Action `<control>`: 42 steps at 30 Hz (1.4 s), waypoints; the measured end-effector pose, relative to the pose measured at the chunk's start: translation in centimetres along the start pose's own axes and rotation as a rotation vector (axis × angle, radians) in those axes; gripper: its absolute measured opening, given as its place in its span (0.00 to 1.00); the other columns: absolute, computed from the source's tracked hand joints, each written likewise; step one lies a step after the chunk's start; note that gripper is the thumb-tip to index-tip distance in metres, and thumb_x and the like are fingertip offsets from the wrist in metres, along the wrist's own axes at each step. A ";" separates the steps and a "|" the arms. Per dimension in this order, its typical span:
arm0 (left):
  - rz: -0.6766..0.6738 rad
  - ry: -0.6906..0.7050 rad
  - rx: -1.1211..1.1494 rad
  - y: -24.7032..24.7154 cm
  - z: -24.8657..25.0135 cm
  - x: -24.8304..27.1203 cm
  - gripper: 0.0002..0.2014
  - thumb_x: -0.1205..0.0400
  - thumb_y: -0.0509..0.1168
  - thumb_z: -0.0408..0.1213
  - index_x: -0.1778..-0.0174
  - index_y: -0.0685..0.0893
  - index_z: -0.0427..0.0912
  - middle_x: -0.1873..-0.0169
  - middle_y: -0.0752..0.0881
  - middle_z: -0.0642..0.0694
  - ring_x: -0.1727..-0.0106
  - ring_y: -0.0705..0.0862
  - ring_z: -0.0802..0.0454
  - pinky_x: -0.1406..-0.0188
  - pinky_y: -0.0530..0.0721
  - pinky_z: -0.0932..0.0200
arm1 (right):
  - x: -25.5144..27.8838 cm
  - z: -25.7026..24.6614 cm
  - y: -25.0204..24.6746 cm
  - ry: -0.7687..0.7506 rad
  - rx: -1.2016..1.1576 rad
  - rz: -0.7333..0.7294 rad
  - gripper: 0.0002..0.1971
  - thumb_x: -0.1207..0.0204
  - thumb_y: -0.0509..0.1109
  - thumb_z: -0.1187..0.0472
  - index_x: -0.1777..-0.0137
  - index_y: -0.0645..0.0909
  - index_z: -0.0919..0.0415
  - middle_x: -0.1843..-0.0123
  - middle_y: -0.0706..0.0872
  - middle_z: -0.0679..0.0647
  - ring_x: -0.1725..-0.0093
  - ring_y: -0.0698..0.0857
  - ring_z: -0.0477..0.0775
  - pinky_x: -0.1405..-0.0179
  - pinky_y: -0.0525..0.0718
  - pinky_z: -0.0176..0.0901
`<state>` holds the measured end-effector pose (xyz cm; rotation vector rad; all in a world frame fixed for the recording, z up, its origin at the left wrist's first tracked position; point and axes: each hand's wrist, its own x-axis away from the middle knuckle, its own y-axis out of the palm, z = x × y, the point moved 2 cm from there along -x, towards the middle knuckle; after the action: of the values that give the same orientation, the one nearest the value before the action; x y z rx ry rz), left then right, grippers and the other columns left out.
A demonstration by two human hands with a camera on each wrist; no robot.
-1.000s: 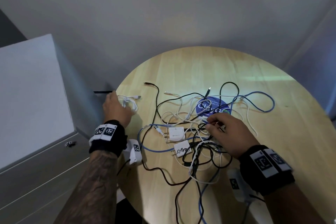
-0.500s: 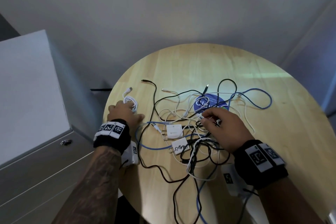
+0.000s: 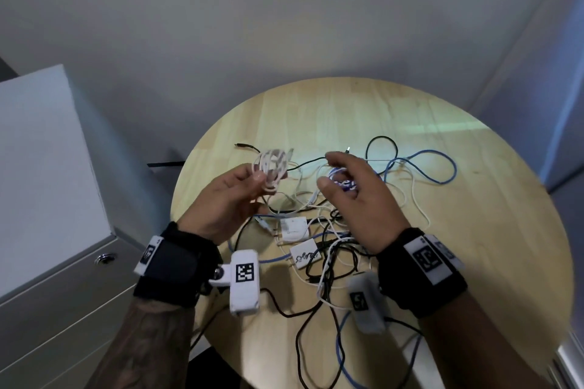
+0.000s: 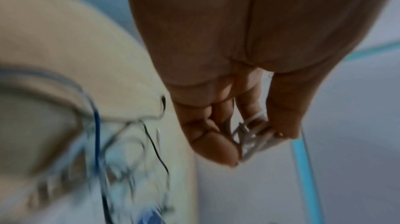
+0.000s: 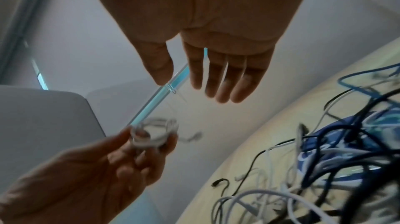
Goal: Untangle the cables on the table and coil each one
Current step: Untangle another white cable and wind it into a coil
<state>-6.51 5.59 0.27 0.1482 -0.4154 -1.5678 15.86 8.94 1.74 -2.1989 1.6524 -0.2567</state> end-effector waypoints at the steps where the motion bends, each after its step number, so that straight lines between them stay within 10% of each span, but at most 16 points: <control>1: -0.124 -0.038 0.127 1.3 0.0 0.4 0.19 0.25 0.76 0.43 0.47 0.82 0.35 0.50 0.84 0.38 0.55 0.83 0.51 0.65 0.84 0.59 | 0.1 -0.4 0.2 -0.013 0.008 -0.014 0.23 0.20 0.67 0.43 0.25 0.71 0.38 0.27 0.75 0.39 0.30 0.74 0.37 0.33 0.74 0.40; 3: -0.338 -0.077 0.268 3.8 0.2 1.2 0.15 0.21 0.72 0.42 0.43 0.84 0.36 0.47 0.84 0.39 0.52 0.82 0.49 0.64 0.83 0.58 | 0.2 -1.2 0.3 -0.024 -0.007 -0.042 0.29 0.21 0.65 0.37 0.21 0.66 0.36 0.20 0.69 0.37 0.22 0.66 0.36 0.24 0.67 0.41; 6: -0.458 -0.092 0.297 5.5 0.0 1.6 0.10 0.18 0.67 0.41 0.44 0.86 0.41 0.49 0.83 0.42 0.53 0.78 0.49 0.63 0.80 0.59 | 0.0 -1.5 0.2 -0.027 -0.230 -0.113 0.20 0.21 0.68 0.40 0.33 0.82 0.44 0.37 0.87 0.47 0.37 0.83 0.42 0.32 0.81 0.53; 9: -0.344 -0.155 0.250 5.6 -0.5 1.3 0.14 0.18 0.67 0.41 0.41 0.80 0.35 0.48 0.82 0.36 0.55 0.82 0.47 0.67 0.84 0.58 | -0.1 -1.1 -0.3 -0.039 -0.201 -0.103 0.11 0.21 0.70 0.46 0.49 0.88 0.52 0.55 0.90 0.58 0.56 0.88 0.51 0.48 0.86 0.64; 15: 0.021 0.006 -0.298 7.0 -0.6 0.7 0.11 0.15 0.65 0.38 0.40 0.87 0.40 0.59 0.88 0.50 0.62 0.83 0.53 0.74 0.80 0.59 | -0.5 -0.2 -1.7 -0.090 0.142 0.080 0.12 0.18 0.67 0.50 0.58 0.83 0.57 0.70 0.80 0.47 0.69 0.75 0.43 0.67 0.72 0.41; 23: 0.341 0.125 -0.171 6.7 -1.4 0.9 0.09 0.18 0.69 0.35 0.50 0.90 0.33 0.68 0.87 0.45 0.68 0.82 0.52 0.76 0.80 0.59 | -0.5 -0.4 -0.7 -0.042 -0.103 0.000 0.14 0.19 0.65 0.43 0.44 0.86 0.49 0.52 0.89 0.49 0.53 0.86 0.47 0.54 0.83 0.45; 27: 0.441 0.122 -0.077 5.9 -1.8 0.8 0.09 0.17 0.69 0.36 0.51 0.90 0.33 0.68 0.86 0.41 0.67 0.83 0.50 0.75 0.82 0.59 | -0.4 0.3 -1.0 -0.035 -0.182 -0.068 0.14 0.22 0.69 0.69 0.47 0.85 0.47 0.49 0.90 0.49 0.49 0.87 0.48 0.52 0.84 0.39; 42: 0.320 0.072 0.036 6.9 -1.8 0.2 0.09 0.16 0.67 0.36 0.56 0.89 0.34 0.64 0.88 0.45 0.69 0.83 0.53 0.78 0.79 0.62 | -0.9 1.6 -1.7 -0.252 0.320 0.169 0.07 0.21 0.72 0.62 0.47 0.88 0.49 0.47 0.81 0.42 0.42 0.79 0.47 0.43 0.69 0.23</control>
<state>0.58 5.15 1.09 0.1575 -0.3902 -1.2368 17.64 10.49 1.06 -1.7671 1.5277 -0.1755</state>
